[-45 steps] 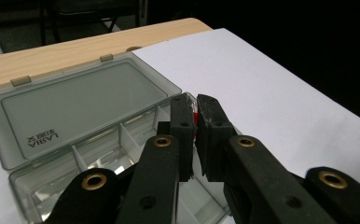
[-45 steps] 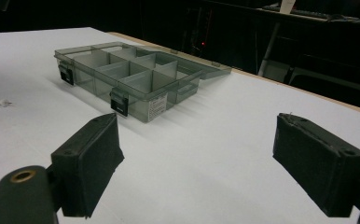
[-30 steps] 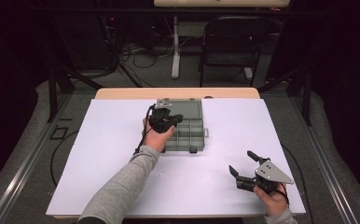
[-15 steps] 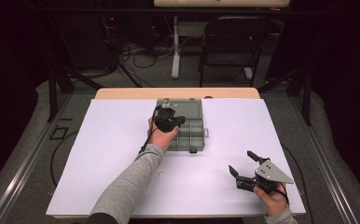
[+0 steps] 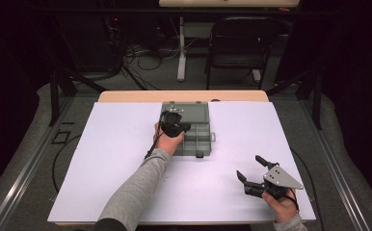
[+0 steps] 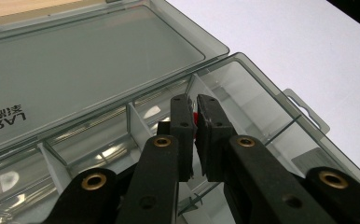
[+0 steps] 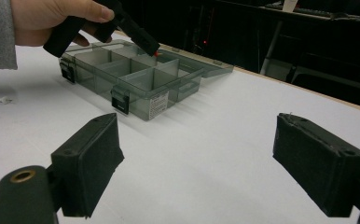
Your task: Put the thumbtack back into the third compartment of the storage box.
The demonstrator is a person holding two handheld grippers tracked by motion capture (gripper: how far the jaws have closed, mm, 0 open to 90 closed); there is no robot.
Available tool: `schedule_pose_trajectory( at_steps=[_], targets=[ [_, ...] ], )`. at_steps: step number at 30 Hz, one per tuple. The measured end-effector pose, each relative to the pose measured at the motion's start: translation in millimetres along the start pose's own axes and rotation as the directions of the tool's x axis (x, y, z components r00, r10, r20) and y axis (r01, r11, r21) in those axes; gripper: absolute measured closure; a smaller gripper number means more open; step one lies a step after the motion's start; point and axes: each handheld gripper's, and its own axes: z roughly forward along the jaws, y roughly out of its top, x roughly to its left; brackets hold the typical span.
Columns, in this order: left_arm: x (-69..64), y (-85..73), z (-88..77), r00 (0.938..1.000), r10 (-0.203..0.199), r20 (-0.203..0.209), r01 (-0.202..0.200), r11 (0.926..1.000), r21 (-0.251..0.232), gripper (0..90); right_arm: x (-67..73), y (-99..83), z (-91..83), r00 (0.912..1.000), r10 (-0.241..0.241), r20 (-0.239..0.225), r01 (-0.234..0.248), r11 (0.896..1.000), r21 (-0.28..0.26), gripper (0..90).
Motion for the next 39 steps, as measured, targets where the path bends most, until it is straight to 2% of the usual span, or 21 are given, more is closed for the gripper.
schedule_pose_trajectory(
  at_steps=[7,11,15,20,22,26,33,39],
  targets=[
    [0.3,-1.1,1.5,0.9999,0.003,-0.01,-0.003,0.9999,0.012,85.3,0.3,0.0,-0.2,1.0,-0.002,-0.001,0.002,1.0,0.001,14.2],
    [0.3,-1.5,1.3,0.9998,0.011,-0.019,-0.011,0.9998,0.017,80.9,0.2,-0.1,-0.1,1.0,-0.002,-0.002,0.002,1.0,0.001,14.2],
    [-0.6,-0.8,-0.8,0.9995,0.025,-0.019,-0.025,0.9997,-0.003,70.9,0.4,0.0,-0.1,1.0,-0.002,-0.002,0.002,1.0,0.002,14.2],
    [-4.1,1.2,-5.7,0.9974,0.061,-0.037,-0.063,0.997,-0.045,48.9,0.3,-0.1,-0.4,1.0,-0.001,-0.002,0.001,1.0,0.001,14.2],
    [-5.3,2.5,-10.8,0.9969,0.066,-0.043,-0.069,0.9961,-0.055,44.0,0.2,-0.1,-0.5,1.0,-0.001,-0.001,0.001,1.0,0.002,14.2],
    [-6.4,3.4,-20.7,0.9972,0.06,-0.043,-0.064,0.9948,-0.08,40.8,0.2,-0.1,-0.6,1.0,-0.002,0.0,0.002,1.0,0.003,14.2],
    [-6.5,0.3,-45.9,0.9986,0.05,-0.016,-0.052,0.9905,-0.128,40.0,0.3,0.0,-1.0,1.0,-0.004,0.002,0.004,1.0,0.004,14.3],
    [-4.6,-9.1,-69.8,0.9988,0.048,0.003,-0.047,0.9832,-0.176,37.5,0.7,0.1,-0.9,1.0,-0.005,0.002,0.005,1.0,0.006,14.2]
  ],
)
